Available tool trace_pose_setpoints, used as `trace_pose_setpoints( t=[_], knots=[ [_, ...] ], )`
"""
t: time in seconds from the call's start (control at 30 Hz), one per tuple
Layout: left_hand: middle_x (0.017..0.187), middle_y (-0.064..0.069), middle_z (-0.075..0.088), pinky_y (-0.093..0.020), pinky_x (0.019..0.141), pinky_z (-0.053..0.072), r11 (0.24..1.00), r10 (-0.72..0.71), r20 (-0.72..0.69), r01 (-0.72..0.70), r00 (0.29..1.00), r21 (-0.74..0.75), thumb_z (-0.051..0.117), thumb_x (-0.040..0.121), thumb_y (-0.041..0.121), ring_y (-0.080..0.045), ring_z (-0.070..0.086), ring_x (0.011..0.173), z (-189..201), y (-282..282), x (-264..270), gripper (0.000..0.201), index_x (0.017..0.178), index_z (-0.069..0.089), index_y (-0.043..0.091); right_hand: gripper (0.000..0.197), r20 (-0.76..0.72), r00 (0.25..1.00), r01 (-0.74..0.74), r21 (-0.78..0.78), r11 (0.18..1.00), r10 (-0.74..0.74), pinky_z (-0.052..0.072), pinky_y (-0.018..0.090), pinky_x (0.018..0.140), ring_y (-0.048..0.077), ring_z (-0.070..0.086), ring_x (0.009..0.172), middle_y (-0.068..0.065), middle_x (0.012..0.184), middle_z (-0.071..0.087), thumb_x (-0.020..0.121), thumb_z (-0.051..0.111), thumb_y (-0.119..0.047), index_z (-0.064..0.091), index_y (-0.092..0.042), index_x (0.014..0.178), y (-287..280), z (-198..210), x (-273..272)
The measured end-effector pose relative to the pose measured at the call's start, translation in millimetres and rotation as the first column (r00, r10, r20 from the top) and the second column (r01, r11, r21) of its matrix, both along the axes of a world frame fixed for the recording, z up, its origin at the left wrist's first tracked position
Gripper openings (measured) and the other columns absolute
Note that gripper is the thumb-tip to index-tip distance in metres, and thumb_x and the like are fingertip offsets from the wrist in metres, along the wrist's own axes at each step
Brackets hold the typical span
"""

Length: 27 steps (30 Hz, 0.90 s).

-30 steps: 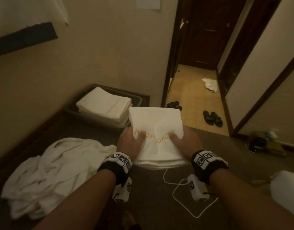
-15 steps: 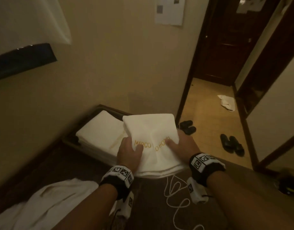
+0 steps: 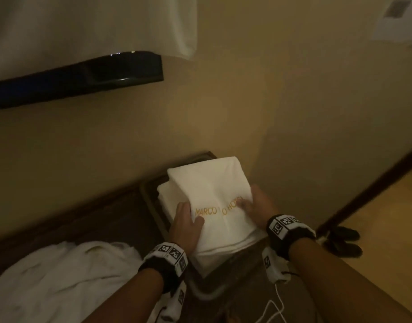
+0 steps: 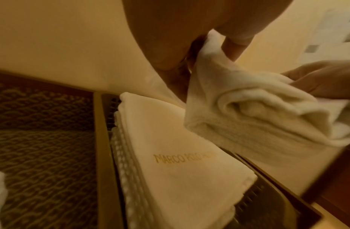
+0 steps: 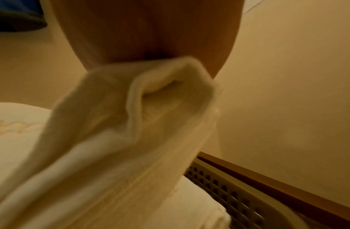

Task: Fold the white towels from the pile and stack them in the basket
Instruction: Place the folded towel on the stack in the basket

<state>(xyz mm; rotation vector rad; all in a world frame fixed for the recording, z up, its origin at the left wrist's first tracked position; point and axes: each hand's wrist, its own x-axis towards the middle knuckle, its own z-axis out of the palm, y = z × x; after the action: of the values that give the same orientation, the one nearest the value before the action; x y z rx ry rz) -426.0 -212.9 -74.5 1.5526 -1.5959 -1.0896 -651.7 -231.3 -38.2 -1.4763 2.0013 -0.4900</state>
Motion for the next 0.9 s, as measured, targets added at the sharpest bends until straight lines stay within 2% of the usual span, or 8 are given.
trace_pose_setpoints(
  t=[0.13,0.27,0.37,0.47,0.6,0.77,0.83,0.9],
  knots=[
    [0.116,-0.001,0.046,-0.029,0.093,0.038,0.989,0.148,0.018,-0.148,0.989,0.000,0.034,0.068,0.054,-0.013,0.046,0.105,-16,-22,-11,0.071,0.122,0.049,0.009,0.043,0.010,0.988,-0.154,0.005,0.988,0.154,0.047,0.038,0.086,0.025,0.059,0.101,-0.001,0.109,0.059,0.089,0.061,-0.047,0.048,-0.019,0.120,-55,-11,-9],
    [0.112,-0.002,0.045,-0.024,0.092,0.035,0.956,0.286,0.013,-0.287,0.958,0.062,0.043,0.078,0.034,-0.014,0.047,0.105,-28,-34,-21,0.053,0.123,0.051,0.008,0.032,0.013,0.966,-0.258,0.008,0.966,0.258,0.051,0.043,0.083,0.026,0.061,0.094,0.001,0.104,0.061,0.090,0.058,-0.049,0.044,-0.024,0.104,-94,-34,-15],
    [0.119,-0.002,0.055,-0.035,0.098,0.044,0.917,0.357,-0.044,-0.341,0.933,0.208,0.053,0.084,0.027,-0.020,0.055,0.110,-47,-34,-26,0.040,0.123,0.051,0.017,0.034,0.075,0.957,-0.286,0.058,0.956,0.282,0.045,0.034,0.078,0.024,0.057,0.094,0.003,0.105,0.058,0.094,0.058,-0.040,0.047,-0.014,0.111,-105,-54,-16],
    [0.121,-0.002,0.058,-0.032,0.096,0.044,0.871,0.381,-0.021,-0.351,0.924,0.343,0.052,0.094,0.009,-0.020,0.056,0.109,-64,-22,-31,0.036,0.129,0.046,0.016,0.037,0.118,0.948,-0.312,0.166,0.935,0.296,0.046,0.037,0.085,0.029,0.058,0.106,0.007,0.114,0.058,0.097,0.054,-0.040,0.044,-0.012,0.119,-107,-77,-22],
    [0.119,-0.002,0.058,-0.036,0.092,0.048,0.822,0.462,-0.009,-0.425,0.887,0.378,0.050,0.098,0.013,-0.020,0.058,0.107,-76,-10,-30,0.023,0.118,0.044,0.022,0.049,0.171,0.941,-0.328,0.271,0.905,0.290,0.045,0.043,0.097,0.035,0.055,0.118,0.014,0.134,0.053,0.099,0.046,-0.045,0.035,-0.012,0.134,-108,-97,-37],
    [0.109,0.004,0.058,-0.032,0.086,0.048,0.812,0.413,0.135,-0.431,0.901,0.394,0.052,0.098,0.022,-0.020,0.060,0.102,-79,2,-26,0.014,0.110,0.045,0.026,0.058,0.129,0.902,-0.425,0.427,0.798,0.411,0.047,0.042,0.096,0.030,0.058,0.114,0.011,0.133,0.053,0.096,0.047,-0.052,0.031,-0.012,0.136,-106,-107,-49],
    [0.115,0.001,0.055,-0.030,0.086,0.045,0.836,0.367,0.214,-0.421,0.905,0.350,0.054,0.094,0.029,-0.024,0.058,0.110,-79,-1,-23,0.026,0.118,0.045,0.024,0.063,0.062,0.871,-0.465,0.423,0.778,0.487,0.047,0.040,0.095,0.029,0.057,0.114,0.009,0.133,0.053,0.092,0.053,-0.053,0.031,-0.014,0.136,-114,-108,-51],
    [0.128,-0.006,0.046,-0.034,0.092,0.045,0.896,0.314,0.400,-0.408,0.861,0.175,0.055,0.089,0.037,-0.026,0.052,0.116,-74,-12,-17,0.053,0.136,0.040,0.019,0.070,-0.044,0.857,-0.481,0.292,0.827,0.514,0.047,0.044,0.097,0.026,0.055,0.116,0.006,0.135,0.051,0.083,0.055,-0.060,0.031,-0.020,0.136,-128,-102,-48]
  ],
)
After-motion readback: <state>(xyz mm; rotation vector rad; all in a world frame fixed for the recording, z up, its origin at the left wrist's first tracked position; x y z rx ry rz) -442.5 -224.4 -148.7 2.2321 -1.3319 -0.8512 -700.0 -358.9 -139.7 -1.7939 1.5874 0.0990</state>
